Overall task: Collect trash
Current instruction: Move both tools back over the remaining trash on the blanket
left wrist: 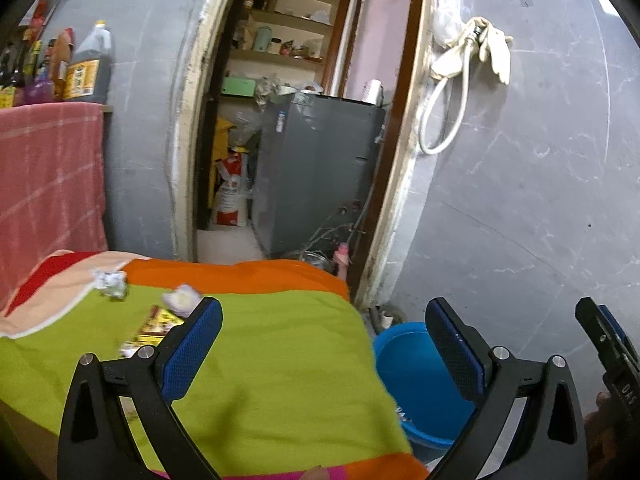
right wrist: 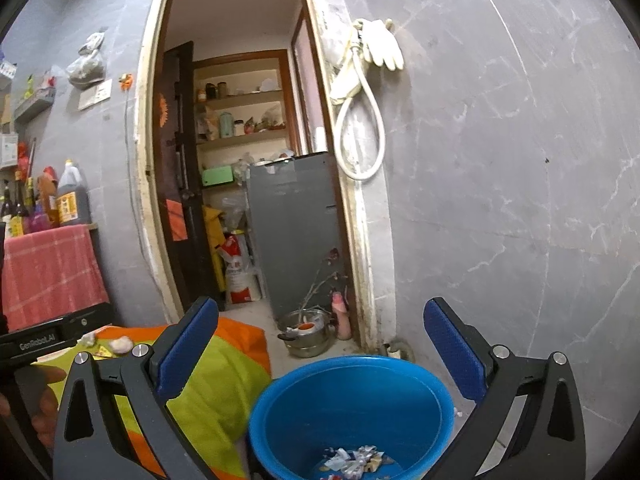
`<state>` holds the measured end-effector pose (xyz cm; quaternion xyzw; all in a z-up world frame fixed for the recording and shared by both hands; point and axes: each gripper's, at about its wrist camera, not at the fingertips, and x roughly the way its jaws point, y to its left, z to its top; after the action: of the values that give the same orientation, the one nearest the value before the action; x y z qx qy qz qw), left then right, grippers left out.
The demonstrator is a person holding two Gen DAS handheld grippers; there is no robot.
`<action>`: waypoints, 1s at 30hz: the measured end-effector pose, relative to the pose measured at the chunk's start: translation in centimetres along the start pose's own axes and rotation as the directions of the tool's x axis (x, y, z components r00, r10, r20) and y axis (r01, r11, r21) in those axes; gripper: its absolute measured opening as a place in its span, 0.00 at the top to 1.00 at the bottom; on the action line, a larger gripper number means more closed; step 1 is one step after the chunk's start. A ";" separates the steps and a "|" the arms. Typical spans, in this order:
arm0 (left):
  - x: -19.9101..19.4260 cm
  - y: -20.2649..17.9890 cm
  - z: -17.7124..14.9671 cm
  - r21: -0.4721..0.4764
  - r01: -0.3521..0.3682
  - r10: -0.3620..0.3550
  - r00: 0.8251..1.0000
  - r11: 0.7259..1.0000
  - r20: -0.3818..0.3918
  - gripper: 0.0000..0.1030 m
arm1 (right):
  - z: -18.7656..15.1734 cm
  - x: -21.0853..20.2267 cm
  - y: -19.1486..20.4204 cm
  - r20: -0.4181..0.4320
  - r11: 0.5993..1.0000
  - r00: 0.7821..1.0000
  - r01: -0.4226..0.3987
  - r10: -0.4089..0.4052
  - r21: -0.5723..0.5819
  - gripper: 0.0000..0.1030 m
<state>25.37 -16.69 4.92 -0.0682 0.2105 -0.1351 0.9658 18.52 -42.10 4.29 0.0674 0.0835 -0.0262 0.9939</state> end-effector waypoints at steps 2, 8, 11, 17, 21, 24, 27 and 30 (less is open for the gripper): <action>-0.8 0.7 0.0 -0.004 -0.013 0.013 1.000 1.000 0.007 0.03 | 0.1 -0.4 0.9 0.003 1.000 1.000 -0.012 0.012 -0.006 0.00; -3.2 3.0 0.1 -0.003 -0.060 0.061 0.998 0.998 0.023 0.03 | 0.5 -1.1 3.9 0.011 0.998 0.998 -0.056 0.056 -0.032 0.00; -4.5 4.7 -0.2 -0.014 -0.087 0.088 0.996 0.996 0.025 0.03 | 0.6 -1.2 5.7 0.003 0.995 0.996 -0.087 0.087 -0.051 0.00; -6.2 8.0 -1.3 -0.029 -0.135 0.135 0.991 0.990 -0.012 0.03 | 0.4 -1.2 9.3 -0.016 0.985 0.989 -0.150 0.150 -0.084 0.00; -7.1 10.1 -2.7 -0.028 -0.170 0.168 0.985 0.985 -0.045 0.03 | 0.0 -1.0 11.5 -0.040 0.975 0.981 -0.193 0.190 -0.108 0.00; -7.5 11.7 -3.7 -0.044 -0.185 0.182 0.980 0.982 -0.076 0.03 | -0.5 -0.6 13.1 -0.064 0.967 0.974 -0.222 0.215 -0.127 0.00; -7.6 13.0 -4.6 -0.063 -0.177 0.169 0.978 0.982 -0.120 0.03 | -1.1 -0.1 14.2 -0.094 0.959 0.966 -0.251 0.240 -0.129 0.00; -7.5 13.8 -5.3 -0.065 -0.174 0.162 0.974 0.983 -0.162 0.03 | -2.3 0.8 15.3 -0.147 0.950 0.953 -0.283 0.263 -0.133 0.00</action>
<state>19.77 -1.77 0.40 -0.0773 0.2954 -0.0495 0.9510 19.90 -26.70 3.88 0.0038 0.1386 0.1226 0.9827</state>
